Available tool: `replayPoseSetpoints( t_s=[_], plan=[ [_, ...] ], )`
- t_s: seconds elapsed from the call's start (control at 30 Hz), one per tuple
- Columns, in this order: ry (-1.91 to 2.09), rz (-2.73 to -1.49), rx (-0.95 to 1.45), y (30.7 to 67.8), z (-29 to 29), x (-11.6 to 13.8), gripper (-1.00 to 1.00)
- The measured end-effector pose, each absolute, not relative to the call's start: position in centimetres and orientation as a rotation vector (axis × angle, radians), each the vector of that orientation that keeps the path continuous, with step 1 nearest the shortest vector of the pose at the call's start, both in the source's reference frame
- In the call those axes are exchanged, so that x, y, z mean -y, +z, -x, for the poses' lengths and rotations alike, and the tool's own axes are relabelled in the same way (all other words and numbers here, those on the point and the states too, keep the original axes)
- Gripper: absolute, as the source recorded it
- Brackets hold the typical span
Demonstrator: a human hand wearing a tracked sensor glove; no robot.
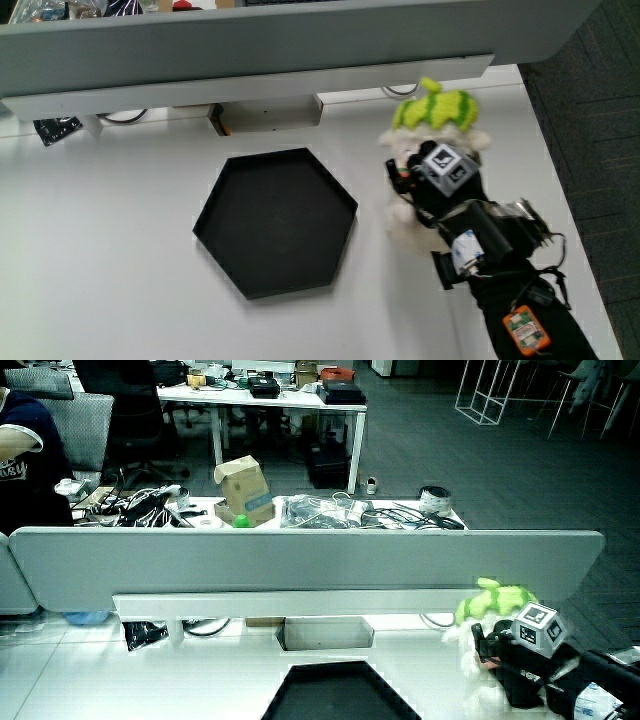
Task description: Place sheep dool on desk
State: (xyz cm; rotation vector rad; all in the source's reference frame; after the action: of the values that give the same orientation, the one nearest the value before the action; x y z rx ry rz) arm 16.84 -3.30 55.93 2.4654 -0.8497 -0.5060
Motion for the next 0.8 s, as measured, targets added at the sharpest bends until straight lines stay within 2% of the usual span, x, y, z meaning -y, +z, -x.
replayPoseSetpoints(
  t_s=[0.27,0.53,0.63,0.8],
  plan=[
    [-0.481,-2.447,0.789,56.2,-18.8,3.0,0.0],
    [-0.424,-2.433,0.754,58.3,-19.7,1.7,0.0],
    [-0.517,-2.526,0.659,59.7,-20.9,1.1,0.0],
    [-0.437,-2.437,0.693,60.3,-22.2,-0.4,0.0]
  ],
)
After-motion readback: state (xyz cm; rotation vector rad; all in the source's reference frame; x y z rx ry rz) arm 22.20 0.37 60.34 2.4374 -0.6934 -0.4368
